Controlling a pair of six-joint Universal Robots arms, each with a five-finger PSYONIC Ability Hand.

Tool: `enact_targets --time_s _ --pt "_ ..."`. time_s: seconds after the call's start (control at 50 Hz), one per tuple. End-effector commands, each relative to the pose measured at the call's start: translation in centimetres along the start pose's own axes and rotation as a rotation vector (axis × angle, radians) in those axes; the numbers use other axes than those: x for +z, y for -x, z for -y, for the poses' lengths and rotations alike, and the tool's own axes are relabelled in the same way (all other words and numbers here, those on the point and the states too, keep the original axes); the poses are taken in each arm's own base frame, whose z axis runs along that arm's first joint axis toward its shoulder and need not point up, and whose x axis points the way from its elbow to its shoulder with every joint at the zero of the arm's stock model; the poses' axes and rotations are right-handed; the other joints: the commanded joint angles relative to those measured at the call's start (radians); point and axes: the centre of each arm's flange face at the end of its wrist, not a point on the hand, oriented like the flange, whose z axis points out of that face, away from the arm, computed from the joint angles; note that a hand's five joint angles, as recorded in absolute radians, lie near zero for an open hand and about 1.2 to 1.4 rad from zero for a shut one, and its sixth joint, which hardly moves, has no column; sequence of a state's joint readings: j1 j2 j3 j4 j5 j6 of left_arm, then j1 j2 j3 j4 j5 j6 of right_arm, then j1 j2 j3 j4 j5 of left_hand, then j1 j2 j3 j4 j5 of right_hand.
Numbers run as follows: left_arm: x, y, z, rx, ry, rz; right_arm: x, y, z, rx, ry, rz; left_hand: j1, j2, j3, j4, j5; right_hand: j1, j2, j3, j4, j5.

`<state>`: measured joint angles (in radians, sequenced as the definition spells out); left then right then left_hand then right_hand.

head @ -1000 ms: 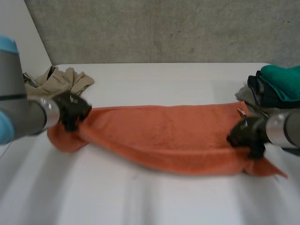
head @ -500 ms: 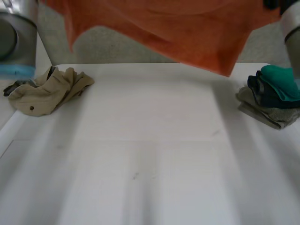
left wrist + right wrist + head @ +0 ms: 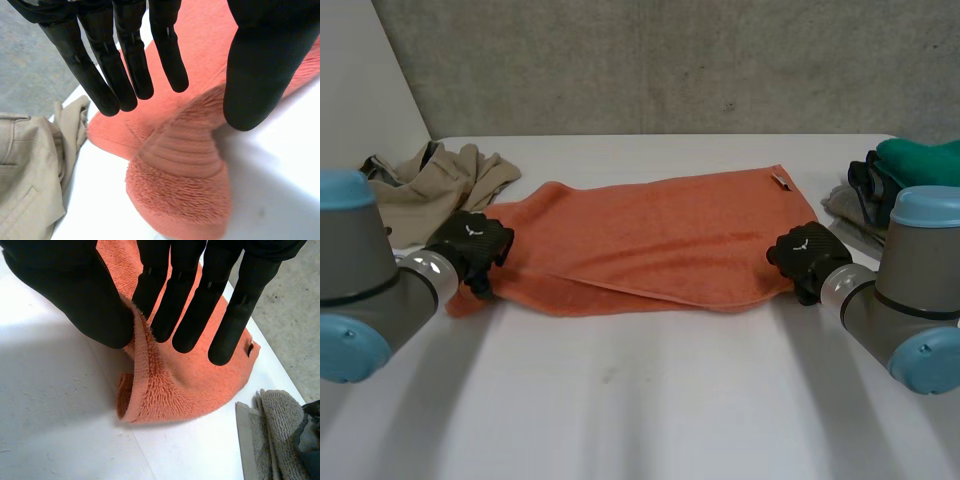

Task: Fold the laundry.

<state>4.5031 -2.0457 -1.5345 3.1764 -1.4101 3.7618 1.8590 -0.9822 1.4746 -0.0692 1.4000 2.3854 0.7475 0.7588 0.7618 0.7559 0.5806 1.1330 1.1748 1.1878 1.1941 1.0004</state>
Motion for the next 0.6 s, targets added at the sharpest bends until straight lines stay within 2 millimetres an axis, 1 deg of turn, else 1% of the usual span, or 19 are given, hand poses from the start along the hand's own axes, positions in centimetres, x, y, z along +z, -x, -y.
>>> enact_targets --time_s 0.02,0.04,0.12,0.16,0.22,0.26,0.3,0.32,0.36,0.42,0.44,0.6 --pt "-1.8 1.9 3.7 -0.018 -0.020 -0.021 -0.6 -0.4 0.5 0.029 -0.010 -0.018 -0.055 -0.066 -0.069 -0.064 -0.063 0.263 0.221 0.209 0.202 0.221" --pt "-1.8 2.2 4.4 -0.033 -0.026 -0.022 -0.7 -0.4 0.5 0.029 -0.009 -0.017 -0.111 -0.122 -0.125 -0.119 -0.118 0.263 0.221 0.209 0.202 0.221" --pt "-1.2 3.0 5.8 -0.075 -0.038 -0.021 -0.8 -0.3 0.2 0.031 -0.001 -0.013 -0.141 -0.152 -0.155 -0.149 -0.148 0.263 0.221 0.209 0.202 0.221" --pt "-0.7 3.0 6.0 -0.094 -0.027 -0.028 -0.8 -0.1 0.0 0.034 0.006 -0.009 -0.141 -0.152 -0.155 -0.149 -0.148 0.263 0.221 0.209 0.202 0.221" --pt "0.6 2.8 5.7 -0.117 0.019 -0.038 -0.9 0.1 -0.4 0.036 0.013 -0.004 -0.141 -0.152 -0.155 -0.149 -0.148 0.263 0.221 0.209 0.202 0.221" --pt "2.0 2.8 4.8 -0.121 0.086 -0.028 -0.9 0.2 -0.5 0.036 0.016 -0.001 -0.141 -0.152 -0.155 -0.149 -0.148 0.263 0.221 0.209 0.202 0.221" --pt "2.6 2.9 4.2 -0.122 0.122 -0.020 -1.0 0.1 -0.6 0.037 0.018 -0.003 -0.149 -0.161 -0.164 -0.158 -0.157 0.263 0.221 0.209 0.202 0.221" --pt "3.2 2.9 3.6 -0.123 0.150 -0.013 -0.9 -0.1 -0.7 0.039 0.021 -0.006 -0.173 -0.184 -0.187 -0.181 -0.180 0.263 0.221 0.209 0.202 0.221" --pt "3.8 3.0 2.8 -0.125 0.191 -0.005 -0.9 -0.2 -0.9 0.042 0.024 -0.006 -0.220 -0.231 -0.234 -0.228 -0.227 0.263 0.221 0.209 0.202 0.221" --pt "4.0 2.9 2.2 -0.121 0.216 -0.015 -0.9 -0.3 -1.1 0.046 0.029 -0.008 -0.273 -0.284 -0.287 -0.281 -0.280 0.263 0.221 0.209 0.202 0.221" --pt "4.1 2.7 1.7 -0.112 0.228 -0.024 -0.9 -0.3 -1.1 0.046 0.028 -0.007 -0.290 -0.301 -0.305 -0.299 -0.298 0.263 0.221 0.209 0.202 0.221" --pt "4.6 2.7 -0.2 -0.002 0.253 -0.021 -0.8 -0.1 -1.1 0.043 0.024 0.004 -0.273 -0.284 -0.287 -0.281 -0.281 0.263 0.221 0.209 0.202 0.221"
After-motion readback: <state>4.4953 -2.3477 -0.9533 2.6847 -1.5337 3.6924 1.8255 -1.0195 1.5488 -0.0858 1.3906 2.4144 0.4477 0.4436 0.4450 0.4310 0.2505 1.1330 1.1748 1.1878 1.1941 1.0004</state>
